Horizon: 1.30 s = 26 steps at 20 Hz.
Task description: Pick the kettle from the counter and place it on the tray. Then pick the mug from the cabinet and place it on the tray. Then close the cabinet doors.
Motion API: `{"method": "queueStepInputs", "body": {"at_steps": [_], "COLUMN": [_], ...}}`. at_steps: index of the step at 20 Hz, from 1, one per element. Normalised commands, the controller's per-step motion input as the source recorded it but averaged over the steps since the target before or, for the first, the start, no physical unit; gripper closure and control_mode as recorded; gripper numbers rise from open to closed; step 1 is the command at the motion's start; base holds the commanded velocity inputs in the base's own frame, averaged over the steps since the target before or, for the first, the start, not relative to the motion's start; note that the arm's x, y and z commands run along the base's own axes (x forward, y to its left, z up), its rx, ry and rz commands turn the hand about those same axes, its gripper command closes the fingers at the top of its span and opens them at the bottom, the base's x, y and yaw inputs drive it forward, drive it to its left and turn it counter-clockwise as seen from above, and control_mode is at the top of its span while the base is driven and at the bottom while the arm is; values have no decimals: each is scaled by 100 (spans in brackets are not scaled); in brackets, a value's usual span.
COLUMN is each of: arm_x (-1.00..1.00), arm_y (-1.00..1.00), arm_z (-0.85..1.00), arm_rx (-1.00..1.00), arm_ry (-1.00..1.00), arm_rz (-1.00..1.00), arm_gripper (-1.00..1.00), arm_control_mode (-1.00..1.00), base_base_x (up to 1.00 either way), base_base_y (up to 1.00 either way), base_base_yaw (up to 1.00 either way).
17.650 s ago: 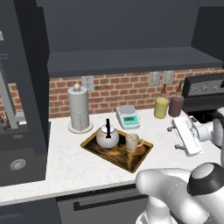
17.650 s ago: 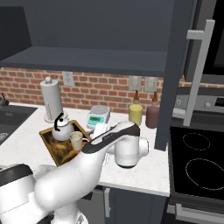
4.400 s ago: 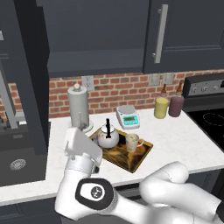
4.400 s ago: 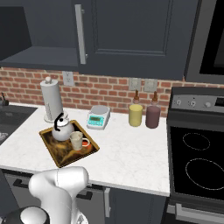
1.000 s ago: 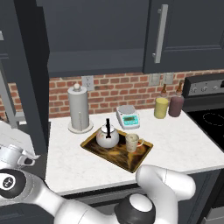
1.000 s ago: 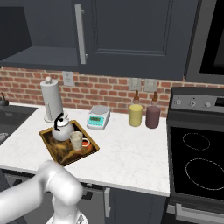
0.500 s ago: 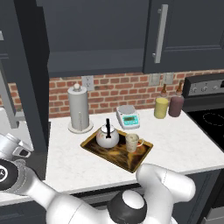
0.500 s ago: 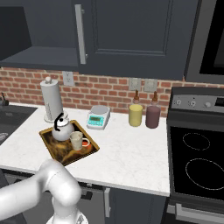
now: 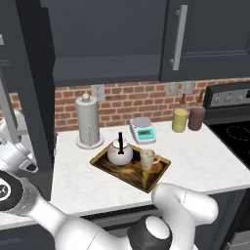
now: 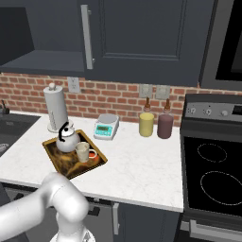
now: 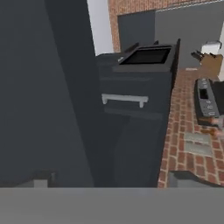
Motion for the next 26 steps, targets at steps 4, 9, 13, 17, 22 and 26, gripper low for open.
{"method": "queueStepInputs", "body": {"at_steps": [4,9,13,17,22,26], "arm_x": [-12,-2,0,4,10,10], "arm_y": [-69,-73,-77,-81,-82,-86], "arm_z": [28,26,25,23,20,15], "arm_rx": [14,13,13,13,14,13], "arm_ry": [-5,-3,-2,-1,0,0], "arm_rz": [0,0,2,9,13,19], "arm_gripper": [-100,-100,-100,-100,-100,-100], "arm_control_mode": [-100,-100,-100,-100,-100,-100], "base_base_x": [0,0,0,0,0,0], "base_base_y": [0,0,0,0,0,0], "base_base_yaw": [0,0,0,0,0,0]}}
